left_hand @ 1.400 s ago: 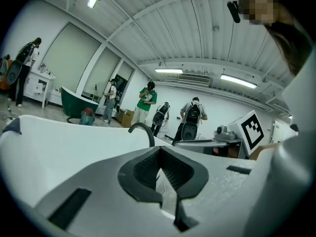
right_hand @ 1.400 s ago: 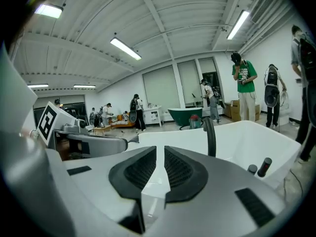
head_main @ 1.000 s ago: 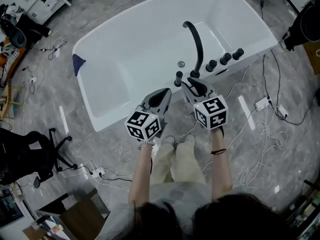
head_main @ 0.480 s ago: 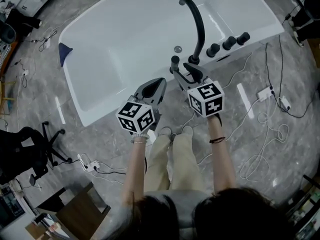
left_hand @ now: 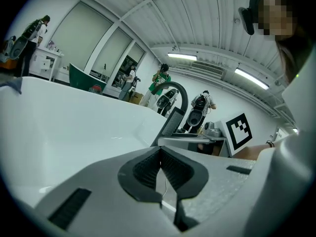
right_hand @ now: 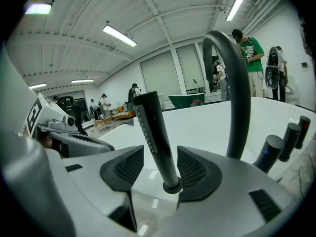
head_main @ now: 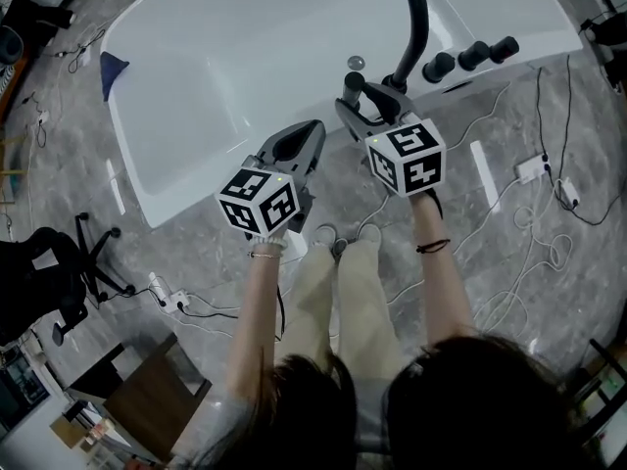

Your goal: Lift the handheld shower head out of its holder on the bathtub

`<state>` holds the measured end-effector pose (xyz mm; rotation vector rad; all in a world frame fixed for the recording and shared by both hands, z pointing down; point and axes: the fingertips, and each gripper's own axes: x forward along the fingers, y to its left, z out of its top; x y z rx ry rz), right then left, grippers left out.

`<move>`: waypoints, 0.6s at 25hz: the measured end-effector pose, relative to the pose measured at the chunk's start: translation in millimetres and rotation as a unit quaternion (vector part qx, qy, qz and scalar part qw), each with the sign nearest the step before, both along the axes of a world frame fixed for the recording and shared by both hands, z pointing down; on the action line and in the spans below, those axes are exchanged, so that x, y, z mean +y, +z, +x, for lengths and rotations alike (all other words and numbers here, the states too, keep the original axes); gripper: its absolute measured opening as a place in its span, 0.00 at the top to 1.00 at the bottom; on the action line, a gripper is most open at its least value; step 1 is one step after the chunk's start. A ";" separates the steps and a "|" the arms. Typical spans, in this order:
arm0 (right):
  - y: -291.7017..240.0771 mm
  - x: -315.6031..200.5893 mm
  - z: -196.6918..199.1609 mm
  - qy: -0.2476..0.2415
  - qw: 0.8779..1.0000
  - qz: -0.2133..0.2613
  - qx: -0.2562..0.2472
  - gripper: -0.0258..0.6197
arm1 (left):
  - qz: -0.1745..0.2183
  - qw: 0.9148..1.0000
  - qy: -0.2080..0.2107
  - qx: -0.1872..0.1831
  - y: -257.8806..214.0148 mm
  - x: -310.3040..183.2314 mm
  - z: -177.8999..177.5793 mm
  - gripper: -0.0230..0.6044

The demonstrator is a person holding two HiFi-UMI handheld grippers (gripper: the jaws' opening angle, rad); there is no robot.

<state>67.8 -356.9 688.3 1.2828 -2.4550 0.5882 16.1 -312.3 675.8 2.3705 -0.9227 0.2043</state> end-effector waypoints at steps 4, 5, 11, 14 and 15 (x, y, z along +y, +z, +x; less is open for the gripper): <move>13.8 -4.1 -5.8 0.002 1.000 -0.009 0.012 0.67 | -0.007 1.000 -0.010 0.002 5.6 -1.3 -3.6 0.95; 15.0 -5.9 -5.7 0.007 1.000 -0.008 0.016 0.67 | -0.007 1.000 -0.012 0.003 5.8 -1.2 -5.0 0.95; 16.0 -12.1 -7.2 0.018 0.999 -0.002 0.030 0.68 | -0.009 1.000 -0.027 0.008 6.4 -0.9 -12.5 0.95; 18.3 -13.3 -3.2 0.031 0.999 0.000 0.034 0.73 | -0.010 0.999 -0.029 0.012 7.0 -0.6 -12.3 0.95; 19.1 -13.8 -2.6 0.031 0.999 0.002 0.038 0.73 | -0.010 0.999 -0.030 0.012 7.4 -0.9 -12.3 0.95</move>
